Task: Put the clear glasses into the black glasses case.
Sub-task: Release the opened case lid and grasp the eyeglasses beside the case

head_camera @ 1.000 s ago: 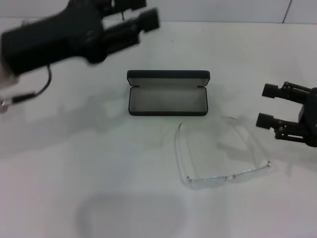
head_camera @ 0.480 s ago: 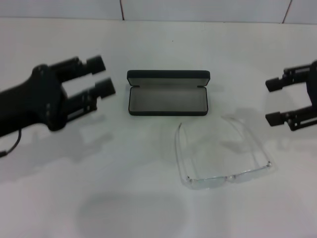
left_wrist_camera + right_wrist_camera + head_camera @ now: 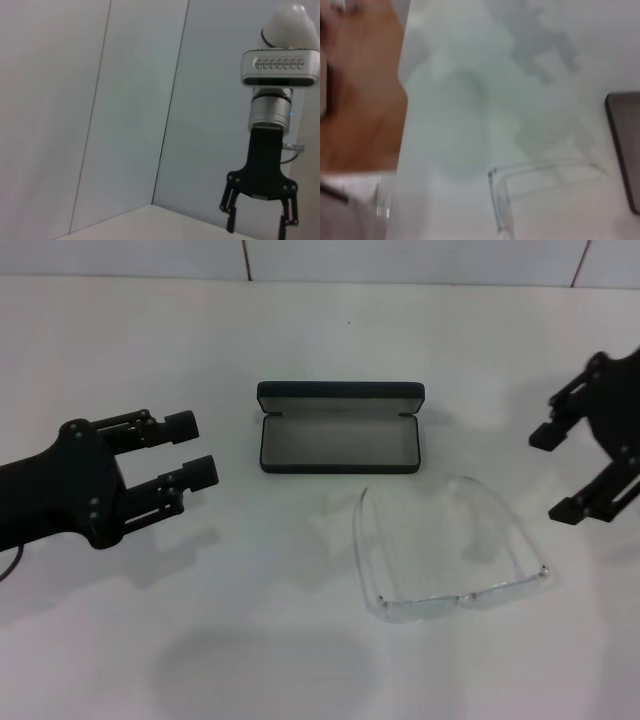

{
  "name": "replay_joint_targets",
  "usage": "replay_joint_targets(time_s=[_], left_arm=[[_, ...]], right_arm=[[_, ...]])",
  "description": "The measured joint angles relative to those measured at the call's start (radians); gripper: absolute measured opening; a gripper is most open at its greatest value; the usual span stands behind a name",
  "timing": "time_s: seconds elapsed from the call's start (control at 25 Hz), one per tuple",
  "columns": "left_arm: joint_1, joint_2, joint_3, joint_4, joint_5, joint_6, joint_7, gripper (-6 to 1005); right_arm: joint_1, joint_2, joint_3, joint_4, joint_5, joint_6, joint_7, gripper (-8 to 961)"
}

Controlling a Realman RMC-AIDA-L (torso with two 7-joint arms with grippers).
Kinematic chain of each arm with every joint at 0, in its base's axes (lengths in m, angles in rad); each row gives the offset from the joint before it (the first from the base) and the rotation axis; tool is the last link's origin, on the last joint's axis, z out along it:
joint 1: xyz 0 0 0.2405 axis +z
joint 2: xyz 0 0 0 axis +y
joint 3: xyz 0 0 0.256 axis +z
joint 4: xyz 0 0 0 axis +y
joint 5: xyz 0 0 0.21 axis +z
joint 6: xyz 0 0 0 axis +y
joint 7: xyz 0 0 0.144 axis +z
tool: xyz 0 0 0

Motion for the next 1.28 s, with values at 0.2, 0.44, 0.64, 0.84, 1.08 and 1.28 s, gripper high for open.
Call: replay_joint_targets(time_s=[0.2, 0.44, 0.64, 0.84, 1.08, 1.28], left_arm=[[-0.008, -0.002, -0.001, -0.001, 0.014, 0.001, 0.001, 537], [-0.025, -0.006, -0.001, -0.001, 0.024, -0.003, 0.003, 537], [-0.026, -0.007, -0.001, -0.003, 0.028, -0.005, 0.013, 537], [-0.026, -0.009, -0.001, -0.005, 0.032, -0.007, 0.017, 537], [-0.027, -0.01, -0.001, -0.005, 0.04, -0.007, 0.018, 536], [-0.034, -0.011, -0.001, -0.005, 0.088, -0.007, 0.018, 536]], right_arm=[[0.086, 0.044, -0.143, 0.019, -0.117, 0.021, 0.004, 766], [0.15, 0.055, -0.317, 0.113, -0.135, 0.082, 0.04, 766], [0.148, 0.057, -0.441, 0.156, -0.127, 0.159, 0.048, 767], [0.134, 0.058, -0.523, 0.162, -0.048, 0.192, 0.049, 767], [0.104, 0.058, -0.627, 0.17, 0.002, 0.283, 0.052, 767], [0.09, 0.058, -0.672, 0.241, 0.046, 0.355, 0.06, 766]])
